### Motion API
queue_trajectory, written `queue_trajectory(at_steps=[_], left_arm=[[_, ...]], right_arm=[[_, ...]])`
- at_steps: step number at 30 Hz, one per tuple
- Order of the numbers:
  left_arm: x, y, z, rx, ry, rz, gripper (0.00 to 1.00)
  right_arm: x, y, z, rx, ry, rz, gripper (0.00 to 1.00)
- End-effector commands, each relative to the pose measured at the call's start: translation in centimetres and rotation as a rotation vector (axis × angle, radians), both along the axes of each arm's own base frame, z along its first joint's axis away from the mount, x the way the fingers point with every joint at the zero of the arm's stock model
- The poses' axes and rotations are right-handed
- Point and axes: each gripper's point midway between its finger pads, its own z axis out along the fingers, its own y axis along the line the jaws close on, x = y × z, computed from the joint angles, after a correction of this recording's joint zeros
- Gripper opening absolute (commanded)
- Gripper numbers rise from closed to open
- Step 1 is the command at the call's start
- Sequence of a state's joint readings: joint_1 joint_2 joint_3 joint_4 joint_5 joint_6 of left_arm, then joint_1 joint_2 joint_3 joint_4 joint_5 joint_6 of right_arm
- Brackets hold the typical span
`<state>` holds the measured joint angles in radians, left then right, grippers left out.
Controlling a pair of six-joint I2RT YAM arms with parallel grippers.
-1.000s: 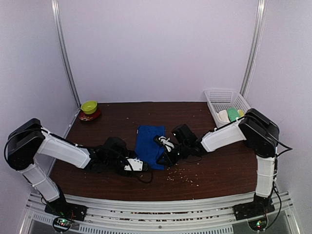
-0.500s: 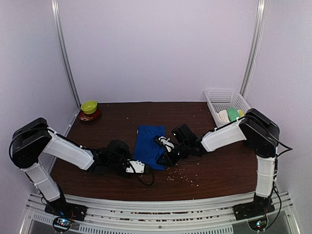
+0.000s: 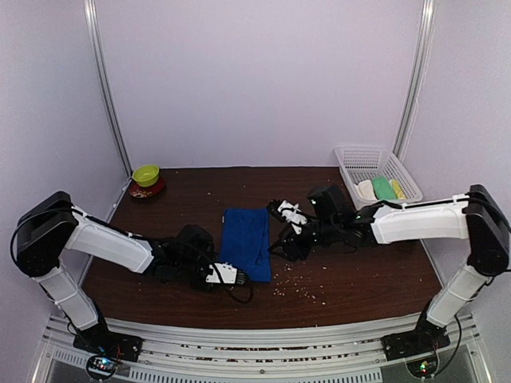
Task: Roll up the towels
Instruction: Roll the towel at the center of the board.
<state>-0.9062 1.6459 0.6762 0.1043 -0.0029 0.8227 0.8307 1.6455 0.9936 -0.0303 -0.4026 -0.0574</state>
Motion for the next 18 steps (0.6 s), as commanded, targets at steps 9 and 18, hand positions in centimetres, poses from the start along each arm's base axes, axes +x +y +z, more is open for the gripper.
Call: queue_trajectory(at_steps=[9,18], left_arm=[[-0.9,-0.4,1.3,-0.046,0.328,-0.001,0.0],[-0.5,0.2,1.1,-0.057,0.505,0.025,0.0]], right_arm=[[-3.3,-3.7,3.7,0.002,-0.568,0.007,1.0],[-6.9,0.4,-1.6,-0.21,-0.792,0.201,0.97]])
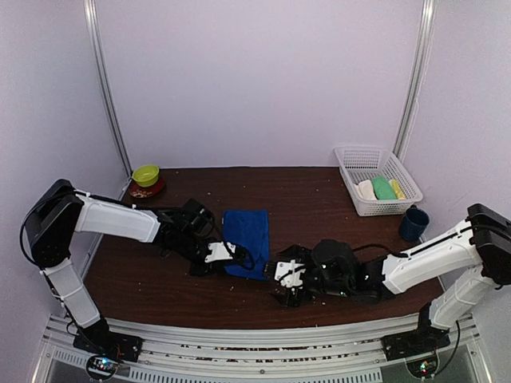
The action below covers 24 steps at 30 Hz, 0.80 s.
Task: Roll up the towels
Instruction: Roll the towel at the center of the board.
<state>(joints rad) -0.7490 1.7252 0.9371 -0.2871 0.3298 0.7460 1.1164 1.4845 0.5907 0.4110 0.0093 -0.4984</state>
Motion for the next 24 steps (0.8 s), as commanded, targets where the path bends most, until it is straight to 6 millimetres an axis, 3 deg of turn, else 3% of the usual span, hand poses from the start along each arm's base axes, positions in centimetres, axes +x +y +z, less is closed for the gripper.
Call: queue_trajectory(at_steps=[1,9,15,19,24], left_arm=[[-1.3,0.4,-0.4,-0.006,0.129,-0.008,0.0],[-1.6,0.9,-0.9,0.006,0.148,-0.018,0.0],[-2.0,1.2,-1.3,0.015,0.169,-0.03,0.0],[-2.2,1.3,-1.5,0.02,0.181,-0.037,0.0],[-2.2,1.5,-1.5,0.024,0.19,-0.035,0.0]], right_arm=[[0.0,1.5,-0.6,-0.077,-0.193,0.03,0.97],[1.4,3.4,-5.1,-0.275,-0.319,0.016,0.86],[2.0,3.9,-6.1,-0.306,-0.371,0.017,0.76],[2.3,4.0,-7.4,-0.36,-0.382,0.033,0.55],[2.7,4.5,-8.3,-0.389,-0.366,0.05,0.43]])
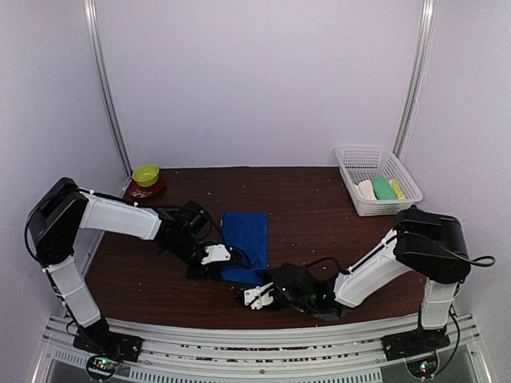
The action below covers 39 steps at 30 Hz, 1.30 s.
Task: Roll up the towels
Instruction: Roll the towel at the center of the board.
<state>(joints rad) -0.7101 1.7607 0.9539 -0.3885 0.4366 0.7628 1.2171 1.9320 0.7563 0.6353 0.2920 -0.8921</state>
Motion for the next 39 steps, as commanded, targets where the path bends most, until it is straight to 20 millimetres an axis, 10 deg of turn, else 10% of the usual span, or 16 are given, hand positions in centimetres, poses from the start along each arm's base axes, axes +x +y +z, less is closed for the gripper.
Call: queue_trajectory(at_steps=[1,8,39], left_arm=[[-0.7,0.5,-0.4,0.014,0.047,-0.016,0.0],[-1.1,0.9,-0.1,0.009,0.046,-0.042,0.0],[-3.4,3.5,-0.9,0.019,0.263,-0.079,0.12]], right_arm=[[0.5,-0.1,-1.1,-0.053,0.005,-0.004,0.39],[0.8,0.5,-1.2,-0.036,0.135,-0.015,0.0],[-1.9,-0.8,-2.3,0.063,1.03,-0.065,0.0]])
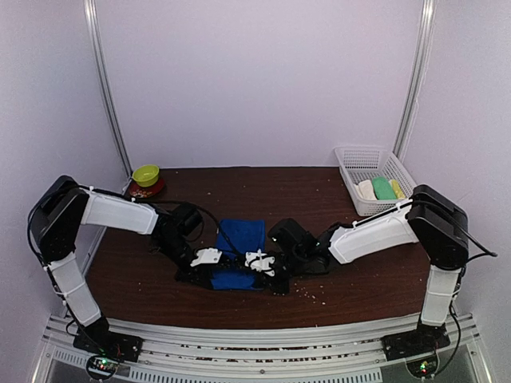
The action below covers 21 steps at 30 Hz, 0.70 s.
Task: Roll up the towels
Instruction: Roll the towel at the center of the board.
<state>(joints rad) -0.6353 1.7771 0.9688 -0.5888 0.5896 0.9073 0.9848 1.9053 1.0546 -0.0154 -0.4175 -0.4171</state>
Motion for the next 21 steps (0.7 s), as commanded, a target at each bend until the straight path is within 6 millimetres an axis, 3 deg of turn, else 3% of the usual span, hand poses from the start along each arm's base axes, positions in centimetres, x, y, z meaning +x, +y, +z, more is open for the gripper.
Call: queue_trajectory(at_steps=[1,17,21], left_arm=[[-0.6,1.0,-0.8,0.026,0.099,0.014,0.12],[1.8,0.9,-1.2,-0.004,0.203,0.121,0.07],[2.3,0.7,-1.5,-0.011,0.234,0.146,0.06]], right_arm=[[-1.0,-1.8,-2.5,-0.084,0.189,-0.026,0.0],[-0.3,-2.6,-3.8,-0.13,0.444,-0.06,0.02],[-0.4,-2.7,-5.0,-0.161,0.507,-0.071,0.02]])
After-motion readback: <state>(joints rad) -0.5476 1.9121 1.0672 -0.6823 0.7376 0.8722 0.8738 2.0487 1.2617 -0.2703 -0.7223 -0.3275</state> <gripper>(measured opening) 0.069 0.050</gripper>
